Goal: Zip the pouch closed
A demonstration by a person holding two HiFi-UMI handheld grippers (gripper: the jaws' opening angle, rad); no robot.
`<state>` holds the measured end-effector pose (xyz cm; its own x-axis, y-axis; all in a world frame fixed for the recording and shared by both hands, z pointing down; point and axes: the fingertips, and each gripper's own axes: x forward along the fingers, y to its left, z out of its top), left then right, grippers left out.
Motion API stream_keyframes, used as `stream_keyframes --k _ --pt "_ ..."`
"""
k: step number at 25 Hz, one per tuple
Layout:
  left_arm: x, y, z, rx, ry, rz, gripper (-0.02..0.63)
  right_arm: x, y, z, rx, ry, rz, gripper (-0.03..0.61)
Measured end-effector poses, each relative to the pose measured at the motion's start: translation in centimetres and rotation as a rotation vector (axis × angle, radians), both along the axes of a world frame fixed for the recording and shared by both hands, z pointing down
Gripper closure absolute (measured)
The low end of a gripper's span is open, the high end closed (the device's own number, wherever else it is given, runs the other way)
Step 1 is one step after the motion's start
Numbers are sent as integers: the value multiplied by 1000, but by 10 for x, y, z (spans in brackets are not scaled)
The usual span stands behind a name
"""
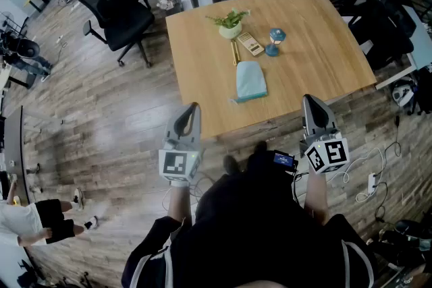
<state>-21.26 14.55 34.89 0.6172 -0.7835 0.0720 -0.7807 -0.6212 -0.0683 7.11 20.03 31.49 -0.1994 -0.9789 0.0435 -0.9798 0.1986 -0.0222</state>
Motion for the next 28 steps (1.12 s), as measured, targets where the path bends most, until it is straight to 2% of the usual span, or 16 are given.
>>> stream_keyframes --k 12,17,21,24,28 --pt "3 -13 1 -13 -5 40 612 -8 -20 2 4 1 -33 565" --pt "20 -9 18 -74 -13 97 612 -14 -25 10 -31 13 -76 565" --pt "40 -17 28 -88 -31 120 612 -6 -33 24 -71 25 -109 565" --pt "53 -26 33 -106 -42 104 612 14 -36 44 -128 24 -113 565" --pt "61 -47 39 -193 -59 13 612 42 -57 55 -155 -15 -107 565"
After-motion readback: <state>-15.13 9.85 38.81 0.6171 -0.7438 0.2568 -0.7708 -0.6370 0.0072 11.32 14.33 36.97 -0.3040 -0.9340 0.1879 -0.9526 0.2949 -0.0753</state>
